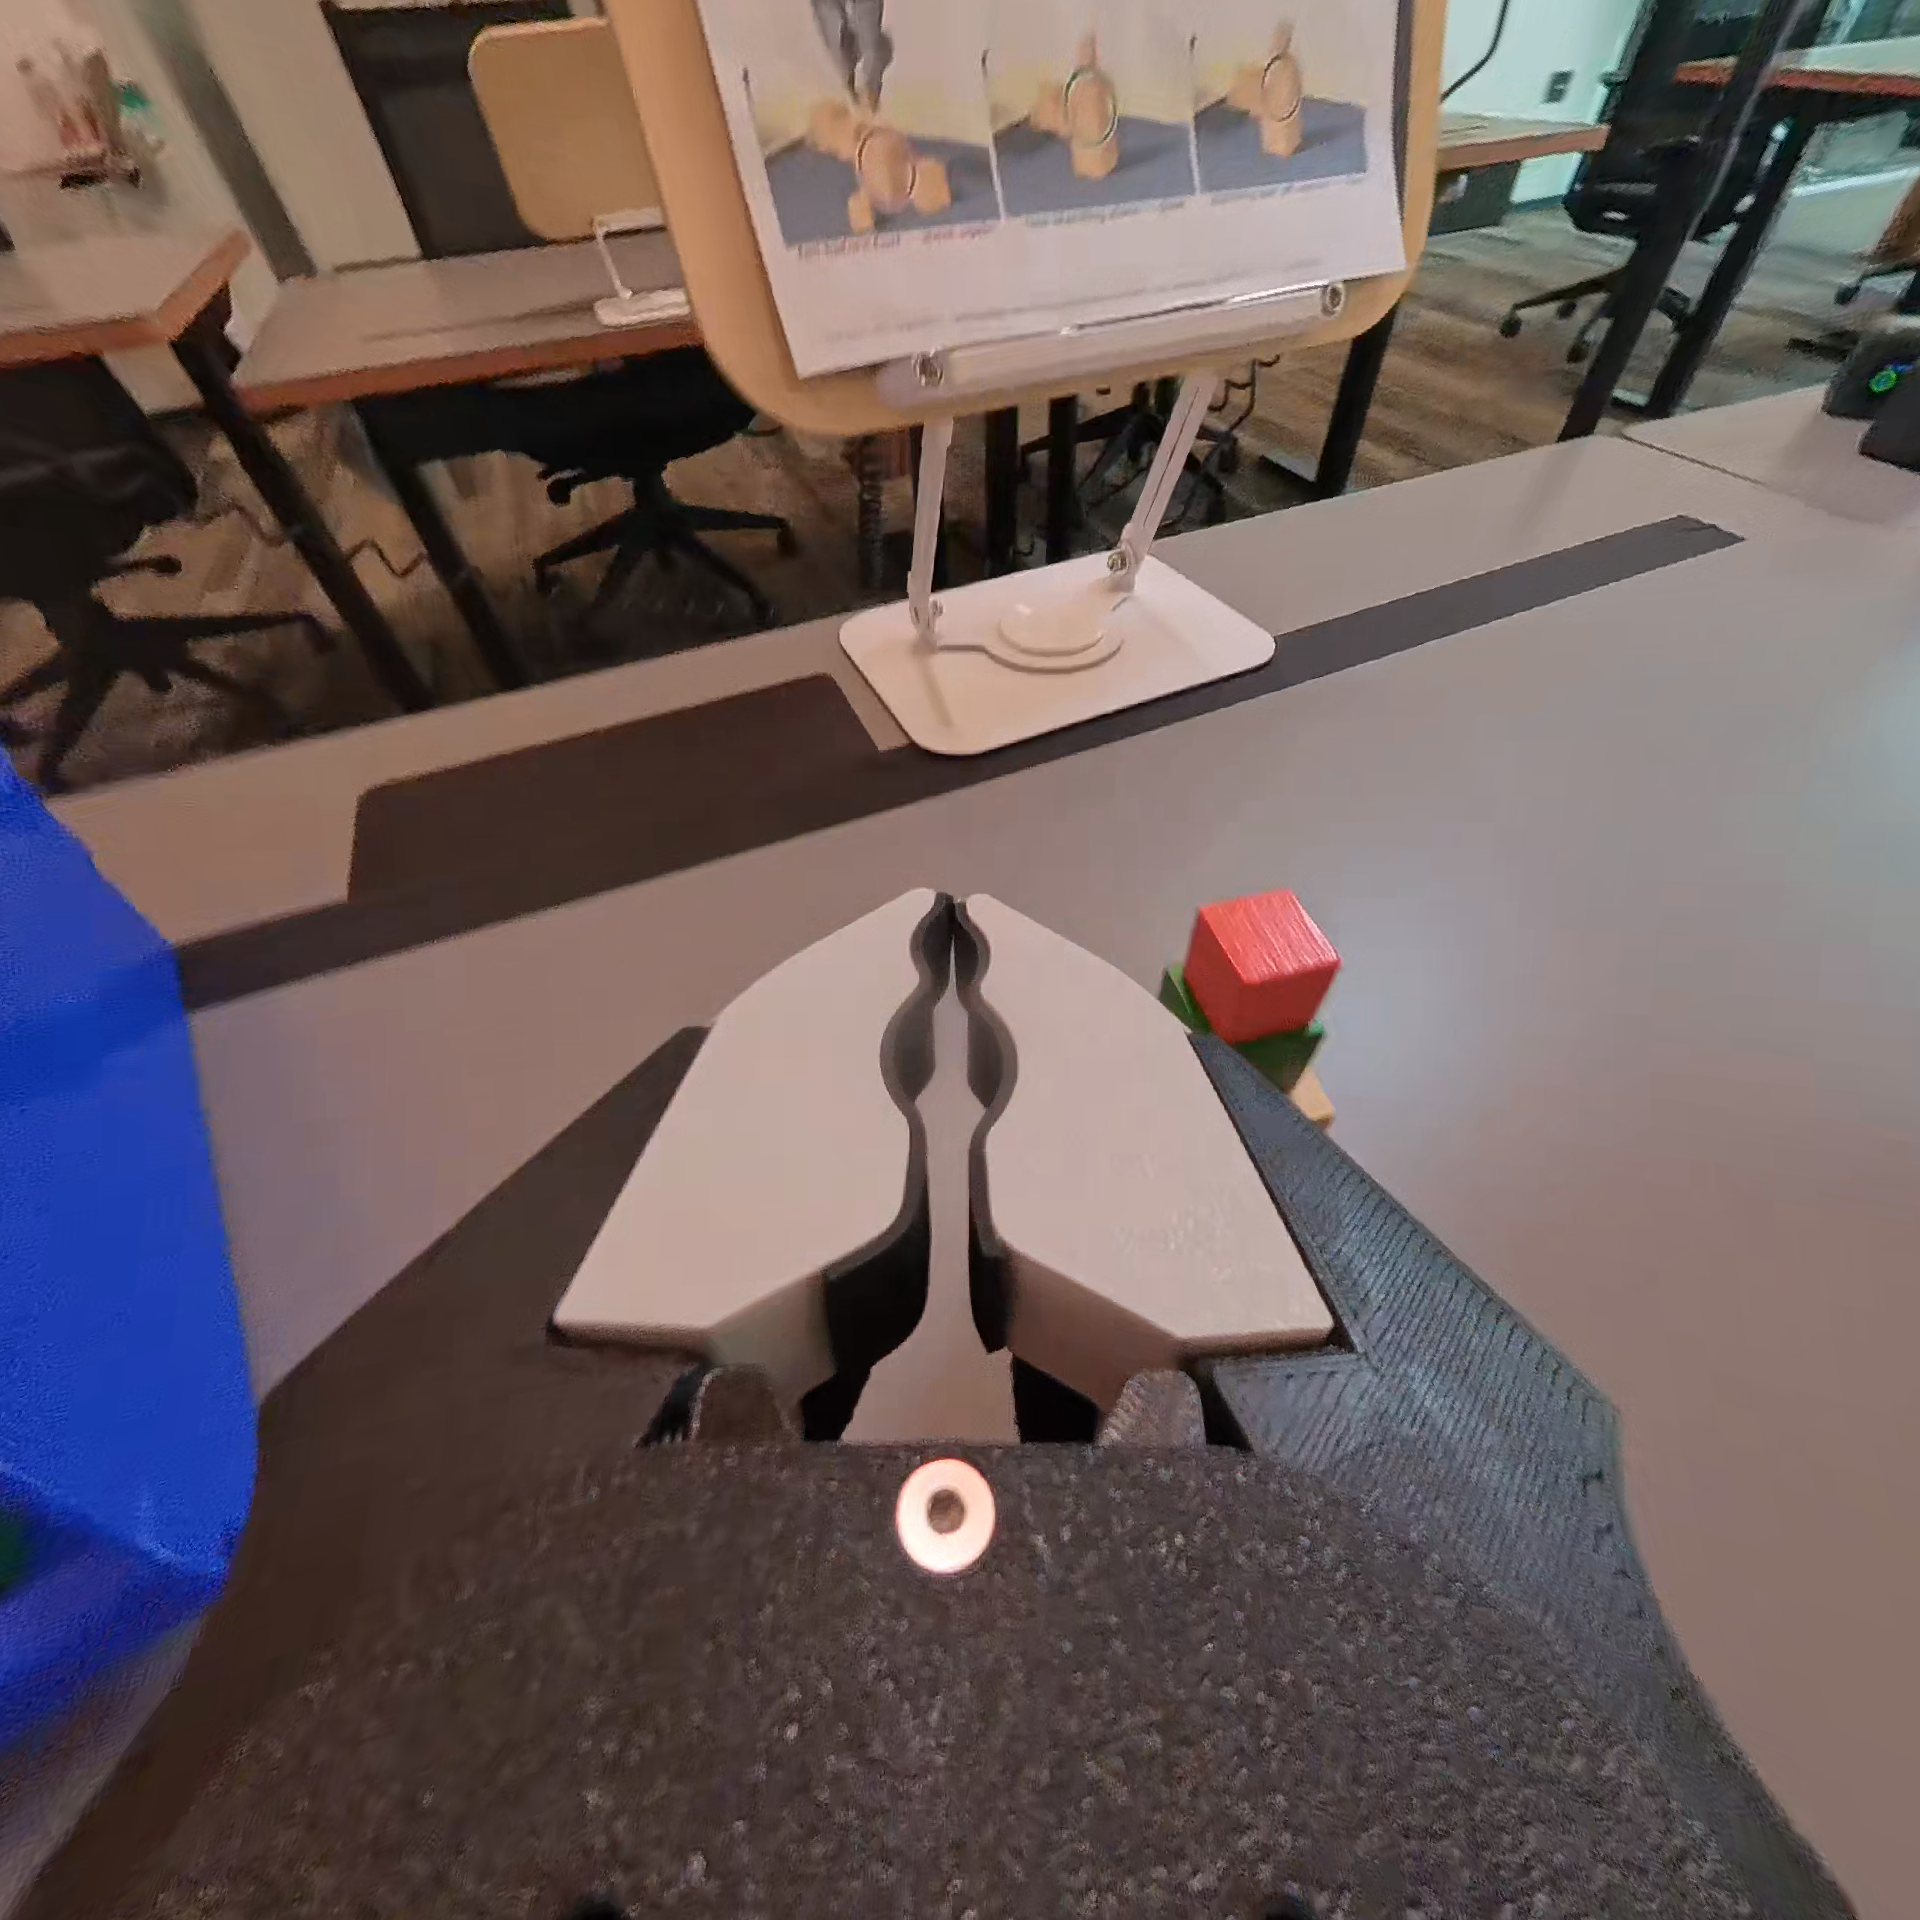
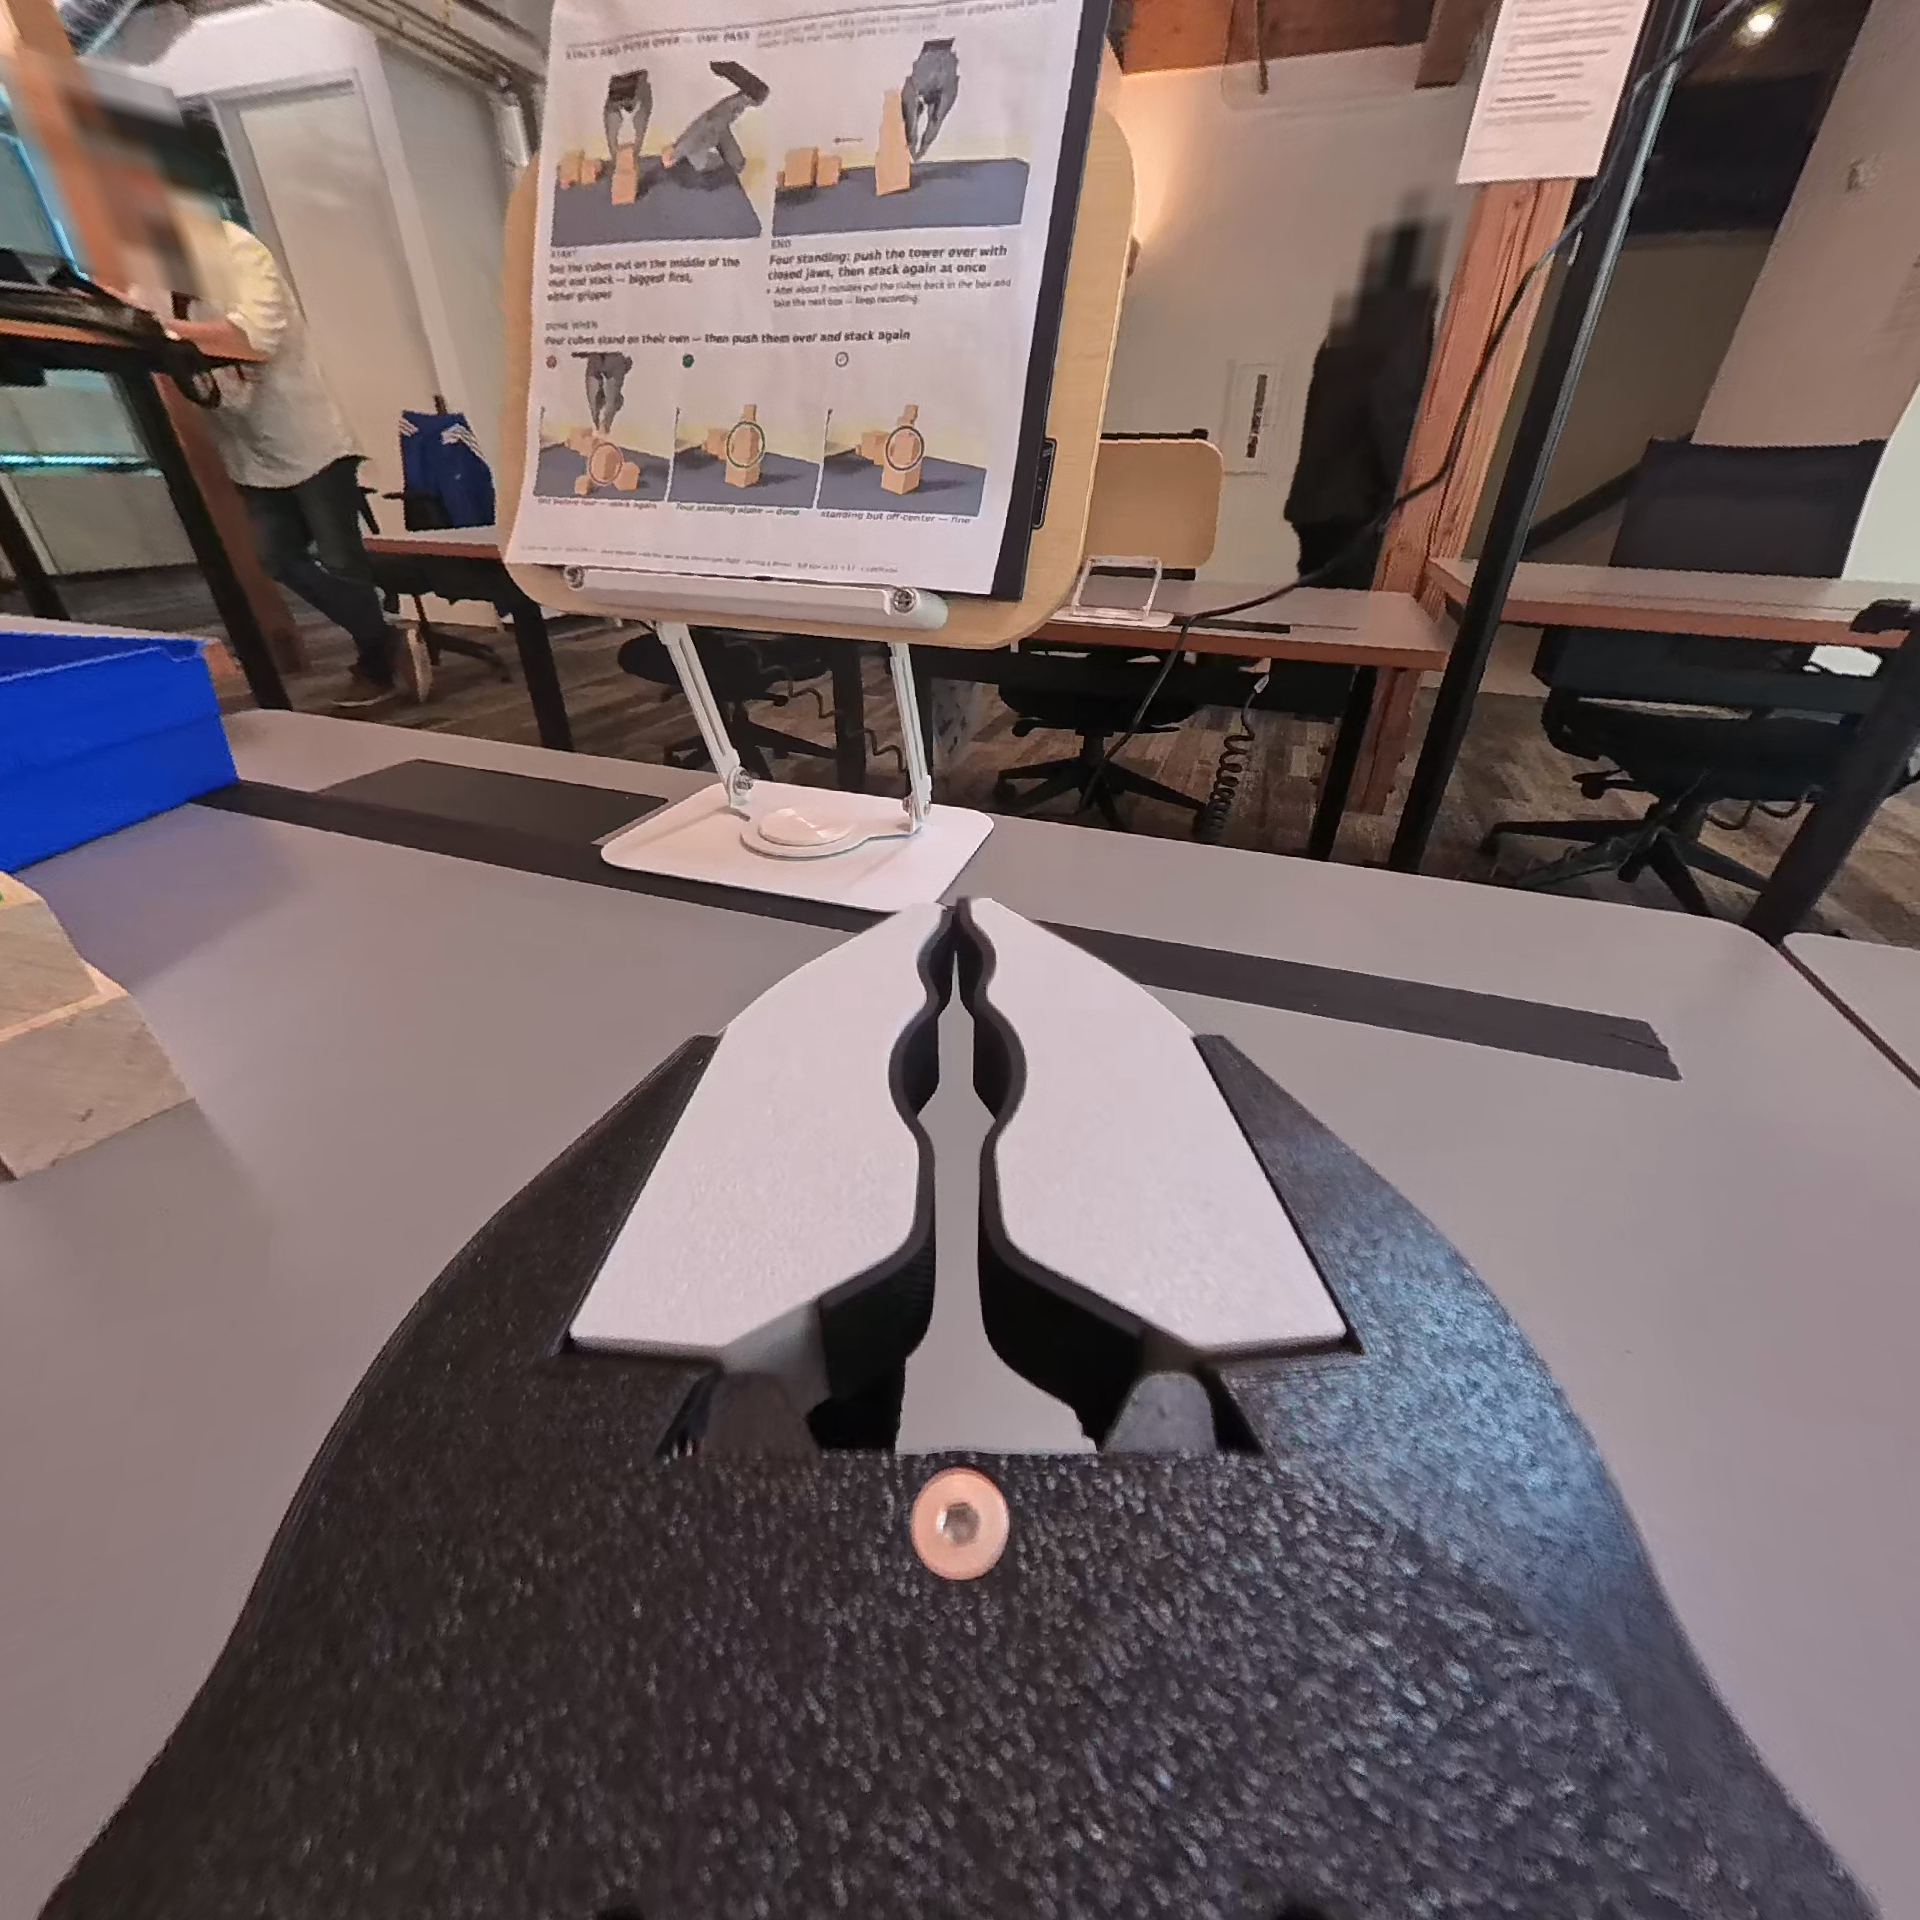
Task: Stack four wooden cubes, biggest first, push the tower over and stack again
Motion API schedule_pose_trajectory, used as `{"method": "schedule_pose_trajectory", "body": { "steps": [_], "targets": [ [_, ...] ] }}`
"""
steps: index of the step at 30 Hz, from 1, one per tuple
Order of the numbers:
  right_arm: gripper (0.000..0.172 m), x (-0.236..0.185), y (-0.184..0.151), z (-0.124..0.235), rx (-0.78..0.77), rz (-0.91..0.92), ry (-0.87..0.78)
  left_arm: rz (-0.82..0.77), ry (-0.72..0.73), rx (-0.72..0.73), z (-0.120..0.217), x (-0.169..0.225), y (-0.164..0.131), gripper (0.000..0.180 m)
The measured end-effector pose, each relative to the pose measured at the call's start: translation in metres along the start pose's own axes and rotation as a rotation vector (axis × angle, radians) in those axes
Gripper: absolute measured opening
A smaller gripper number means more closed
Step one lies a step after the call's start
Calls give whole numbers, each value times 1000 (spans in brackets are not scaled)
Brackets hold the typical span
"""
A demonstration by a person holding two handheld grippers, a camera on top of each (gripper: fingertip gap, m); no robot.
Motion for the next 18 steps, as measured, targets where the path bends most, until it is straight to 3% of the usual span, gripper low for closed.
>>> {"method": "schedule_pose_trajectory", "body": {
  "steps": [10,18],
  "targets": [
    [0,5,15,9,54,-36,-12,140,208,-63,-2,17,-52,0],
    [0,11,46,31,179,-98,7,-66,386,-173,-11,22,-78,0]
  ]
}}
Point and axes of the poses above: each gripper's, where its closed fingertips meet, z back along the fingers, y out of its top, x = y × z across the jaws, the point moved 9 cm from there along z, back along the fingers, and after that the axes turned 6 degrees about z, right-handed, at the moved point
